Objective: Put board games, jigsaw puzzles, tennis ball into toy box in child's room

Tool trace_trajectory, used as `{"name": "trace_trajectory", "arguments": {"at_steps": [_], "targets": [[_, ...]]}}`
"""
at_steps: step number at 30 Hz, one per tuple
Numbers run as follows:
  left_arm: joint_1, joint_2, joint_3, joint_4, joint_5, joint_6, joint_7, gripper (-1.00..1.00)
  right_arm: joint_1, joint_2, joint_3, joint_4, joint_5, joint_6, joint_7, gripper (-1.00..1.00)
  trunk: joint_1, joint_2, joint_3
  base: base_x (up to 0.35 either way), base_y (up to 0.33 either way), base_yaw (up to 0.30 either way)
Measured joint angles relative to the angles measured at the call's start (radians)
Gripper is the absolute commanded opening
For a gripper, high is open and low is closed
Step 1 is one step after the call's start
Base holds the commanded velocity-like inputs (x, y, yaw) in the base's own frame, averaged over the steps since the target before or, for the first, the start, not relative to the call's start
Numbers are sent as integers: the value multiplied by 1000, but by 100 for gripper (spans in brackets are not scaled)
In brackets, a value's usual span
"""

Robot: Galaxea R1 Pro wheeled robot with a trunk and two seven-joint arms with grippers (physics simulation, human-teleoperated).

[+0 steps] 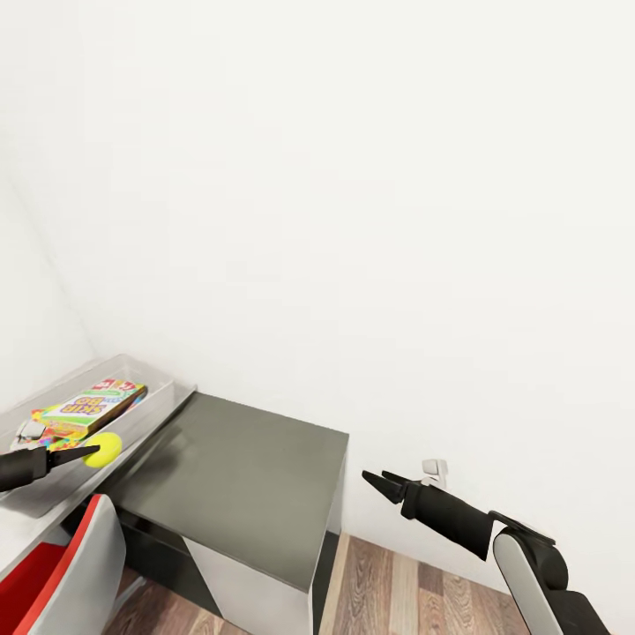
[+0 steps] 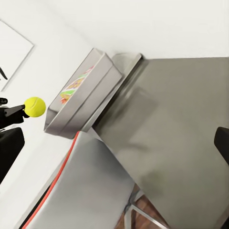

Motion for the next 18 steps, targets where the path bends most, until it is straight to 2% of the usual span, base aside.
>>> {"name": "trace_trajectory", "arguments": {"at_steps": [12,18], "targets": [[0,0,0,0,0,0,0,-100,0,0,2,-1,0,-3,1,100,0,0,18,6,3,0],[0,0,0,0,0,0,0,-100,0,0,2,-1,0,-4,1,100,0,0,28,105,164,37]]}}
